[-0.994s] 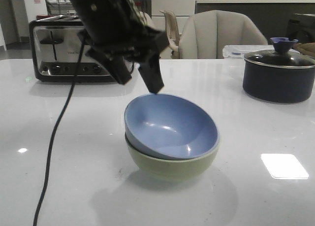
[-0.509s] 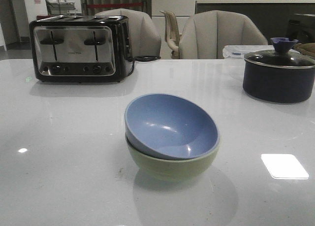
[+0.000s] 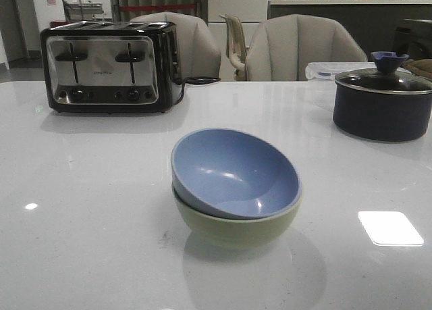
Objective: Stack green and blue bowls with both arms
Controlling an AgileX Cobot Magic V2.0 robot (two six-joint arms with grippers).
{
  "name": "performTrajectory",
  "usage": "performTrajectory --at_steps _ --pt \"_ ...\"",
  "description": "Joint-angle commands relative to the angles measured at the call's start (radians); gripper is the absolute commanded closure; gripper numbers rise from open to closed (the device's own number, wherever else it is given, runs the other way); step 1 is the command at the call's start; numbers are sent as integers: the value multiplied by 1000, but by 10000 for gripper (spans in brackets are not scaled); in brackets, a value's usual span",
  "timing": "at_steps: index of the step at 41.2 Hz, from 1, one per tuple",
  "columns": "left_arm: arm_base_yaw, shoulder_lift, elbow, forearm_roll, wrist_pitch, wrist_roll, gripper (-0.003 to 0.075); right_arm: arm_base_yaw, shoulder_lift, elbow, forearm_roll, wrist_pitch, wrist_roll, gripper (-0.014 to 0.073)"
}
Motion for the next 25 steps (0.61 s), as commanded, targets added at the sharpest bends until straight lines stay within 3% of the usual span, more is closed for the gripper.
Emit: performTrajectory --at_steps 1,9,13,25 --pt "0 -70 26 14 -76 -34 189 2 -4 -25 -5 -61 -9 184" --pt "0 -145 104 14 -118 -34 189 2 -4 -25 -5 -62 -9 186" --pt "0 -145 116 14 -122 -34 207 2 -4 -25 0 -62 -9 252" --pt "0 -145 121 14 -147 -34 468 2 -4 -25 -5 -62 -9 523"
